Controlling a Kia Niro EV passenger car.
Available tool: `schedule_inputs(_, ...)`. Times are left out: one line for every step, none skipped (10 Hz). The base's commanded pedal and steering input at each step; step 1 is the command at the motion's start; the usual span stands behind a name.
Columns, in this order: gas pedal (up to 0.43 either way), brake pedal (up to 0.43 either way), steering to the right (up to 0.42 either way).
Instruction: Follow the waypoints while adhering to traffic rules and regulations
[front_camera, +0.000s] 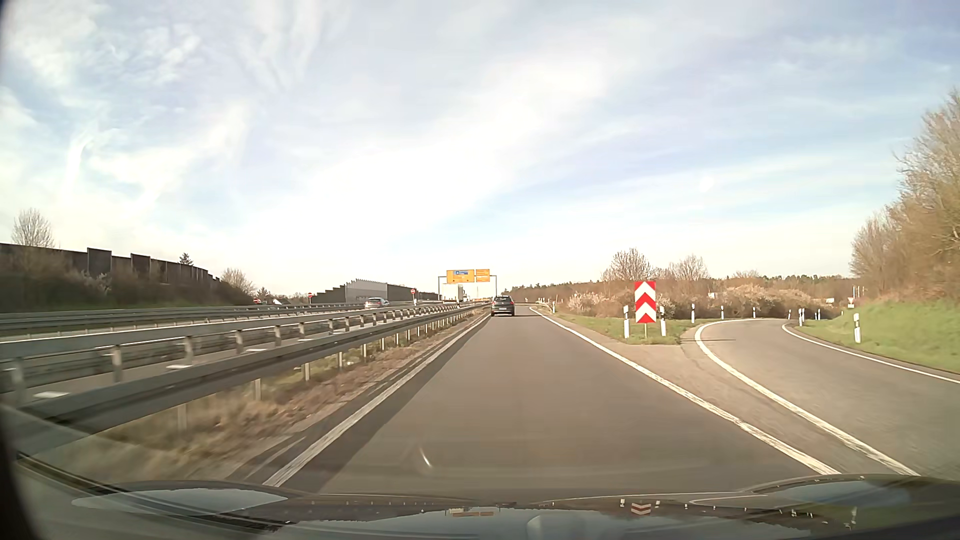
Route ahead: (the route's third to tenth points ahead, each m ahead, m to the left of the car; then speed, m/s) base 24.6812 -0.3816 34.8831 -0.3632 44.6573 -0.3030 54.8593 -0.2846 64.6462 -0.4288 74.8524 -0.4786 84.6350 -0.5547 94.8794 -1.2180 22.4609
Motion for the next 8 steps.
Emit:
schedule_inputs(0.000, 0.091, -0.003)
schedule_inputs(0.000, 0.122, -0.003)
schedule_inputs(0.000, 0.140, -0.003)
schedule_inputs(0.000, 0.159, -0.003)
schedule_inputs(0.000, 0.159, -0.003)
schedule_inputs(0.000, 0.165, -0.003)
schedule_inputs(0.000, 0.165, -0.003)
schedule_inputs(0.000, 0.165, -0.003)
